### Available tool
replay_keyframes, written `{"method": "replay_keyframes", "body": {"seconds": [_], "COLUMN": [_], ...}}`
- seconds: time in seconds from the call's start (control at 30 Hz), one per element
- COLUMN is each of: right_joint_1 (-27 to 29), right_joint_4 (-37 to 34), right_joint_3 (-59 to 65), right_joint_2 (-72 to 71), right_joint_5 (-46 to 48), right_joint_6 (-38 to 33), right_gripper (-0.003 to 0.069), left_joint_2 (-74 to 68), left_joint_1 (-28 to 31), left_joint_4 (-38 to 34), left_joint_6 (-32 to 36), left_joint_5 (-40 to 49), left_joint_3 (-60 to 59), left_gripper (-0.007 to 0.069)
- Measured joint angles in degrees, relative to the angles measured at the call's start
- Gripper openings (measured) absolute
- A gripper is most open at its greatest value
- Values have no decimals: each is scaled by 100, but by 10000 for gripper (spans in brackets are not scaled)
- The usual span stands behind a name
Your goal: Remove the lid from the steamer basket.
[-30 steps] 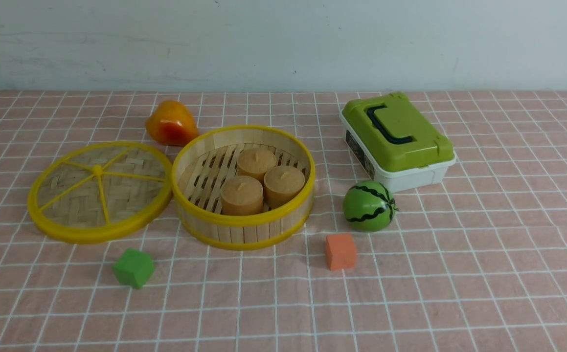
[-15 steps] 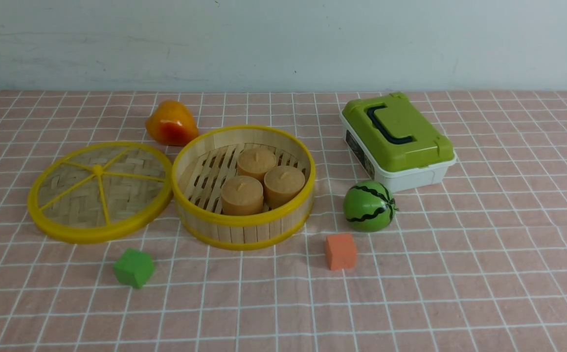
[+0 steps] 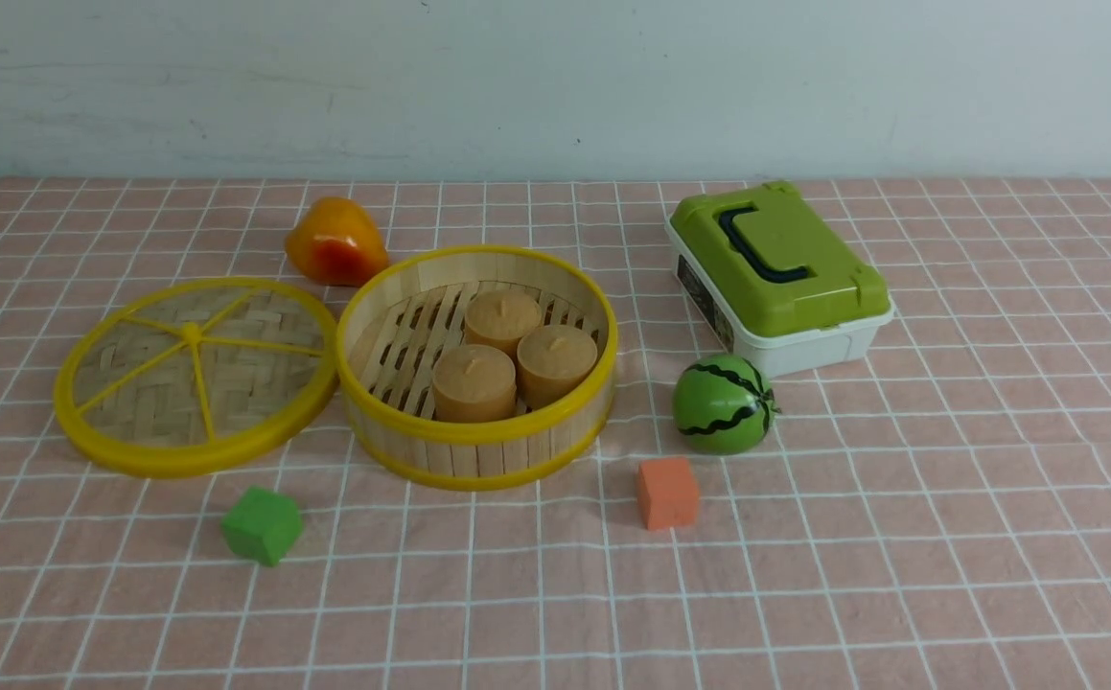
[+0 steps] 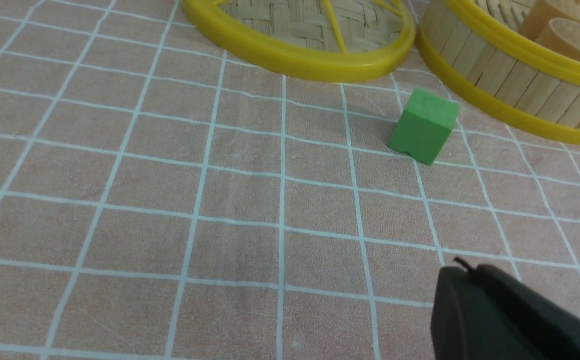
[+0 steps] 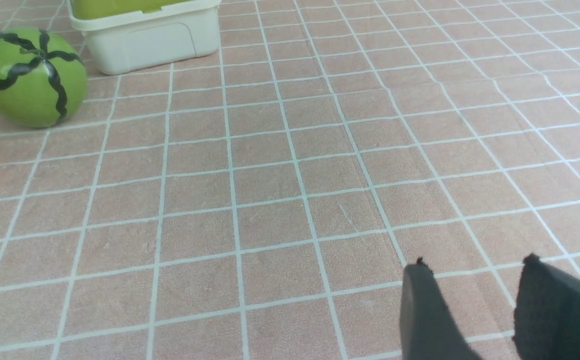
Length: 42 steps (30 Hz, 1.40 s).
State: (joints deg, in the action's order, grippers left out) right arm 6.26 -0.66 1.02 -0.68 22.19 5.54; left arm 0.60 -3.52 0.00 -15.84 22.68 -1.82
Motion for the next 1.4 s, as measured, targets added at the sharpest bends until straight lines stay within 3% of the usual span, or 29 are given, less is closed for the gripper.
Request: {"method": "replay_keyframes", "body": {"seconds": [1.4], "right_joint_1": [0], "right_joint_4": [0], "right_joint_3": [0], "right_joint_2": [0], "right_joint_5": [0], "right_joint_6": [0], "right_gripper": [241], "left_joint_2": [0], "left_joint_1": [0], "left_joint_4": [0], "left_joint_6": [0], "left_joint_5": [0], "left_joint_3": [0], "left_gripper": [22]}}
